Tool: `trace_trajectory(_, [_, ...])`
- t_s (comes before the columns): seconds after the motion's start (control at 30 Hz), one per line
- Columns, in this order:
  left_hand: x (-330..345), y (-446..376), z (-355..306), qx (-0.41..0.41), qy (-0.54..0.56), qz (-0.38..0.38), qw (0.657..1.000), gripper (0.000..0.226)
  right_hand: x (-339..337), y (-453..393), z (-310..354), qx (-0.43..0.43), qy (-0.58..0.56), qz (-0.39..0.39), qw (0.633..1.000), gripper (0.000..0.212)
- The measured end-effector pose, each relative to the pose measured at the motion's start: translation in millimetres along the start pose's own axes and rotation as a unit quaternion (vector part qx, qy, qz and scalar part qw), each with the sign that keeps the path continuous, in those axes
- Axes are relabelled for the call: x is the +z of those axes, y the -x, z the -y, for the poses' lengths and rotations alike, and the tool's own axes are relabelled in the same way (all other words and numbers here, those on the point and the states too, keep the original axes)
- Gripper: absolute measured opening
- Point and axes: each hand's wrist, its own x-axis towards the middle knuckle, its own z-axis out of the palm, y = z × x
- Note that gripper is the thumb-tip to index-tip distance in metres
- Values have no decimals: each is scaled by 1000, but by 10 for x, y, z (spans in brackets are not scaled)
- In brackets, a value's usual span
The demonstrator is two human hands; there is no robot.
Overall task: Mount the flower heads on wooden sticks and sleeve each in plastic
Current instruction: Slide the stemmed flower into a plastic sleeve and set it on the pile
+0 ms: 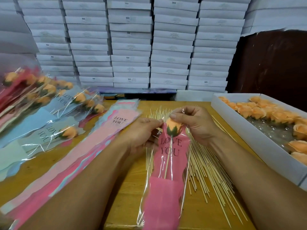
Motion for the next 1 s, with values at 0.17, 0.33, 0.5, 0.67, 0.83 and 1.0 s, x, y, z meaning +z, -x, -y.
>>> trace_trajectory(0.17, [7,-10,6,9,23,-4,1000,37,45,2,48,11,1,-43,999,16])
trace_trajectory(0.33, [32,-4,-2,-16,42,-5,999,33,72,-3,81,-11,56,-120,991,21])
trace_trajectory(0.5, [77,66,-2,-51,63,60,995,78,14,-29,57,-32,75,-135,987,28])
trace_trajectory(0.67, [54,64,28,-82,71,121,987,69,-14,-55,15,-48,94,-135,985,34])
trace_trajectory(0.83, [-15,57,28,-91,89,166,978,43,-42,-66,-1,-38,131,-138,981,38])
trace_trajectory(1.0, [-31,39,35,-92,97,150,980,16,-23,-65,-23,-20,112,-172,978,31])
